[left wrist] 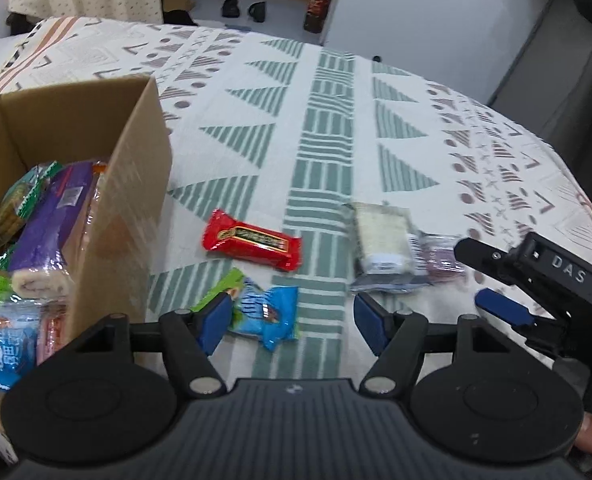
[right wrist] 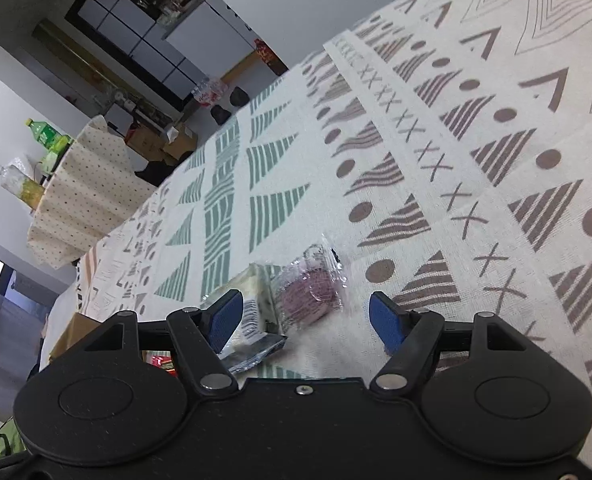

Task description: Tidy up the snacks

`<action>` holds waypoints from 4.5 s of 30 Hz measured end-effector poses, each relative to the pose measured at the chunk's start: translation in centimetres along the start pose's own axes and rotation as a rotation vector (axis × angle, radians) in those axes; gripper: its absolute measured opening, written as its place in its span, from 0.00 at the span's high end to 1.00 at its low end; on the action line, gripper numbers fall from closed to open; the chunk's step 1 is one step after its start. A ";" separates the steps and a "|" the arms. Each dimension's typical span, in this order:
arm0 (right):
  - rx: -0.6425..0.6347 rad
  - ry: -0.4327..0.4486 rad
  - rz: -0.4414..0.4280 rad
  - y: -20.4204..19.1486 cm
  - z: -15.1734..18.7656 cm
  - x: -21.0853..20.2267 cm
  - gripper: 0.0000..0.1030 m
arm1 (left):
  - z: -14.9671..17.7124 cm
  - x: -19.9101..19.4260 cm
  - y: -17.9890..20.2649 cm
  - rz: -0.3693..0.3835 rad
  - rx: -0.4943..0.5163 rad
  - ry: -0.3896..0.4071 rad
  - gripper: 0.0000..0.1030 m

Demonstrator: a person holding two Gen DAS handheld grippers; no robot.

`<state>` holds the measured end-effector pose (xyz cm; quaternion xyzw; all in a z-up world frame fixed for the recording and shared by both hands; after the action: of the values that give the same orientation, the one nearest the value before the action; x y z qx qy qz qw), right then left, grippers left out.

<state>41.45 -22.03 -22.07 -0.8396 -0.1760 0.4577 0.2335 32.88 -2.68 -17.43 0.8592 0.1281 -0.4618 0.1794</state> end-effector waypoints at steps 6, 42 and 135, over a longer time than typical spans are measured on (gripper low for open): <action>-0.046 0.003 0.008 -0.3 0.1 0.8 0.32 | 0.3 1.9 -0.7 -0.051 -0.011 -0.024 0.34; -0.127 0.080 0.044 -2.4 1.9 -5.1 0.75 | 0.6 -5.6 -1.2 0.010 -0.023 0.080 0.76; -0.215 -0.083 0.204 -17.4 10.1 -2.1 0.68 | -3.7 -13.2 -23.8 -0.010 -0.351 0.121 0.45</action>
<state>30.30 -6.32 -15.73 -0.8536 -0.1474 0.4920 0.0870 19.30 19.66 -8.97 0.8402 0.2214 -0.3807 0.3165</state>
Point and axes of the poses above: each gripper's, at about its wrist camera, not at the fingertips, and x roughly the way its jaws point, y to its right, z to its underside, the point moved 1 cm from there along x, roughly the way its jaws point, and after that the axes turned 2 degrees about z, right-handed, at the moved point
